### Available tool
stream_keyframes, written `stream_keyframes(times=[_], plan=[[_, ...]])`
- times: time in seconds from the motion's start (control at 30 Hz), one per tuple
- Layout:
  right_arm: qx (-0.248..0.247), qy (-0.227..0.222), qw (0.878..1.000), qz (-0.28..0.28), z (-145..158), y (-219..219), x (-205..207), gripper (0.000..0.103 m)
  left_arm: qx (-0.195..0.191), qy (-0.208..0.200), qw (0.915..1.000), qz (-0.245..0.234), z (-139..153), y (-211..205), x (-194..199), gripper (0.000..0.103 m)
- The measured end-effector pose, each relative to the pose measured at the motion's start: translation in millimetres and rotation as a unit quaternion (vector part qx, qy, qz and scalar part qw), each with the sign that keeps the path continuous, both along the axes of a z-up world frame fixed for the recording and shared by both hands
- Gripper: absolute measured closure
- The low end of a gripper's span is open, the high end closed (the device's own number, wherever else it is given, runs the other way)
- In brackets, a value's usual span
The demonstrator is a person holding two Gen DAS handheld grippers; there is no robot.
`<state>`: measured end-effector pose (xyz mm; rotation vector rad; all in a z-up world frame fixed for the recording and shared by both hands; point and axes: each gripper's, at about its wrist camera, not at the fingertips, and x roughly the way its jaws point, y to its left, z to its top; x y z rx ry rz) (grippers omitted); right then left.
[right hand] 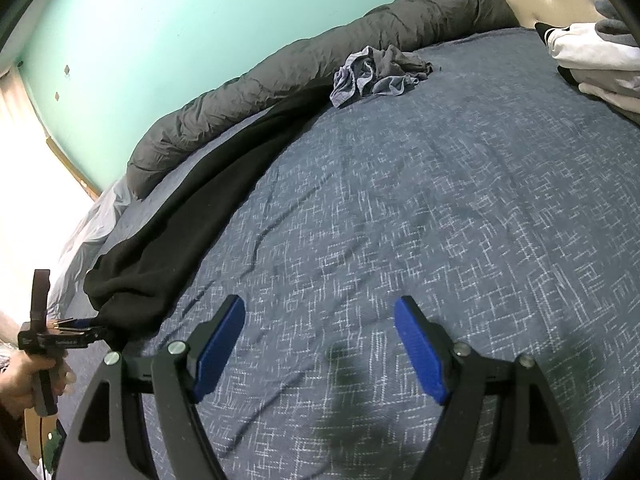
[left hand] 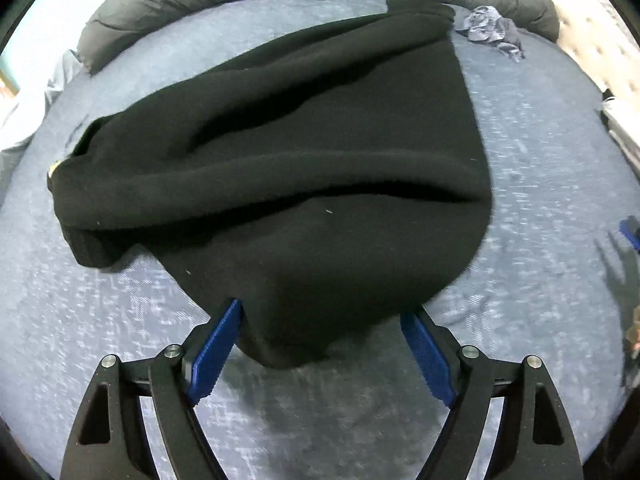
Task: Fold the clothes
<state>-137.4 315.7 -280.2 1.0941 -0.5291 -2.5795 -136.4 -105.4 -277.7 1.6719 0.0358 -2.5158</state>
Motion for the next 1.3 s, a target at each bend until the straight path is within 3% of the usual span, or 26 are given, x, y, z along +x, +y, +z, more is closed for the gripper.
stream_keyframes(times=[0.13,0.27,0.33,0.63,0.77,1.3], plan=[[0.006,-0.003,1.0,0.005,-2,-4,-1,0.025,-0.01,0.003,0.9999,0.004,-4,-8,-9,0.067],[0.019,-0.01,1.0,0.008,-3,-11,-4,0.025,0.005,0.023,0.9997,0.002,7,-18,-8,0.087],[0.024,-0.014,1.0,0.011,-4,-15,-8,0.025,0.005,0.037,0.9993,0.0,19,-25,-2,0.09],[0.017,-0.038,0.998,0.048,10,-65,-104,0.025,0.027,0.1,0.9935,0.047,65,-104,31,0.094],[0.013,-0.049,0.997,0.064,17,-87,-146,0.021,0.035,0.11,0.9919,0.052,67,-128,47,0.094],[-0.037,-0.088,0.994,0.044,13,-148,-288,0.017,0.071,0.127,0.9893,0.005,53,-138,52,0.094]])
